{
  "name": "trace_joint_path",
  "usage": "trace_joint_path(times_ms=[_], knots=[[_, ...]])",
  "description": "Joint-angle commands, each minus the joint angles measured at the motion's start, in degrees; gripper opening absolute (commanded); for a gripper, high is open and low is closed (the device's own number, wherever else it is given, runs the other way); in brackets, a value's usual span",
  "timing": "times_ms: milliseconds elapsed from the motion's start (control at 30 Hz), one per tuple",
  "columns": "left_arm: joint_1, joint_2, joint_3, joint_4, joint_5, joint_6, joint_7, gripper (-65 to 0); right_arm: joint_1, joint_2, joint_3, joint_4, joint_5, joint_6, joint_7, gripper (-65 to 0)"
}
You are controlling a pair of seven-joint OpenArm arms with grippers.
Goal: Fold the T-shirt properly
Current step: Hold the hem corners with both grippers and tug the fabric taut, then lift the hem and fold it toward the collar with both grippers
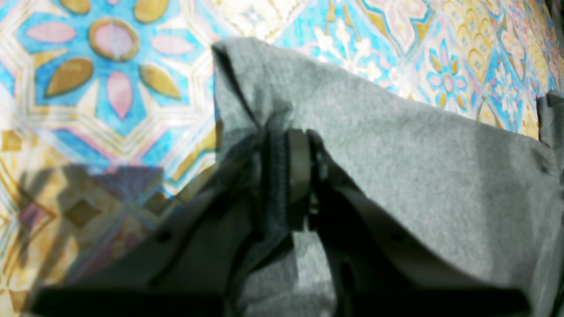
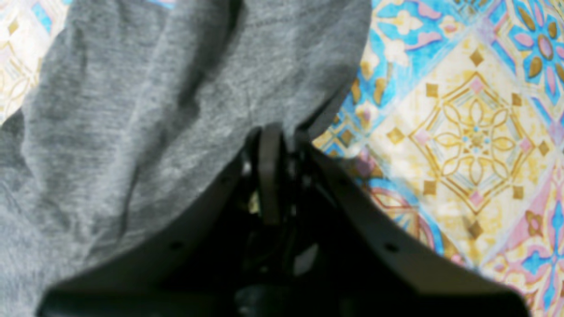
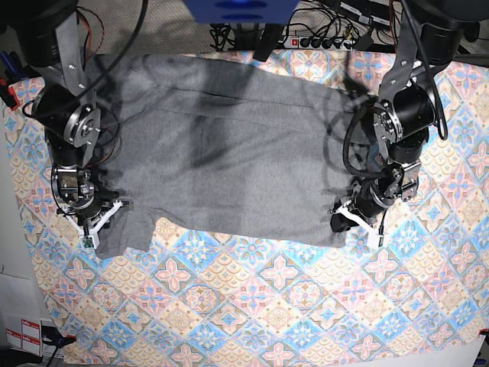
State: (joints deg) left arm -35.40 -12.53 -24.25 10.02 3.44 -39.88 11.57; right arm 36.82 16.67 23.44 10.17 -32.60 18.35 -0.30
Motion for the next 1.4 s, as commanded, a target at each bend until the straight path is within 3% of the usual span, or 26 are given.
trace_joint_path(times_ms=[0, 133, 267, 433, 633, 833, 933, 1100, 1267, 1367], knots=[[-1.48, -0.34, -0.06, 0.57, 0.21, -0.12, 0.69, -59.0, 1.12, 0.7, 1.39, 1.47, -0.24, -0.11, -0.63, -62.9], [-1.39, -0.34, -0.06, 3.21, -0.85, -0.12, 0.6, -59.1, -0.38, 0.7, 6.4, 6.22, -0.24, -0.11, -0.63, -62.9], [-1.31, -0.61, -0.06, 5.67, -4.72, -0.12, 1.31, -59.1, -4.6, -0.09, 5.7, 13.61, -0.5, 0.16, -0.63, -62.9], [-1.39, -0.61, -0.06, 7.34, -5.42, -0.12, 6.05, -59.1, -10.84, -2.73, 5.44, 26.35, -0.5, 0.16, -3.44, -62.9], [2.03, -0.34, -0.06, 18.42, -5.42, -0.12, 13.35, -59.1, -18.31, -6.16, 5.26, 42.0, -0.5, 0.24, -8.36, -62.8], [3.88, 1.5, 0.03, 28.53, -4.81, -0.12, 15.81, -58.3, -18.93, -6.51, 4.91, 43.5, -0.5, 0.24, -11.35, -62.8], [0.89, 2.64, 0.21, 27.56, -4.63, -0.12, 15.72, -49.5, -18.93, -6.51, 2.1, 43.5, -0.5, 0.24, -11.44, -62.8], [-2.36, 3.96, 0.21, 23.87, -2.7, -0.12, 14.49, -22.2, -19.19, -6.6, -0.72, 43.5, -0.5, 0.24, -11.44, -62.8], [-5.7, 6.07, 0.21, 15.08, 6.36, -0.12, 4.91, -19.8, -19.28, -6.6, -0.72, 43.5, -0.5, 0.24, -11.53, -62.8], [-7.37, 5.99, 0.21, 5.32, 7.77, -0.12, -1.95, -19.2, -20.16, -6.6, -0.63, 43.76, -0.5, 0.24, -12.06, -62.8]])
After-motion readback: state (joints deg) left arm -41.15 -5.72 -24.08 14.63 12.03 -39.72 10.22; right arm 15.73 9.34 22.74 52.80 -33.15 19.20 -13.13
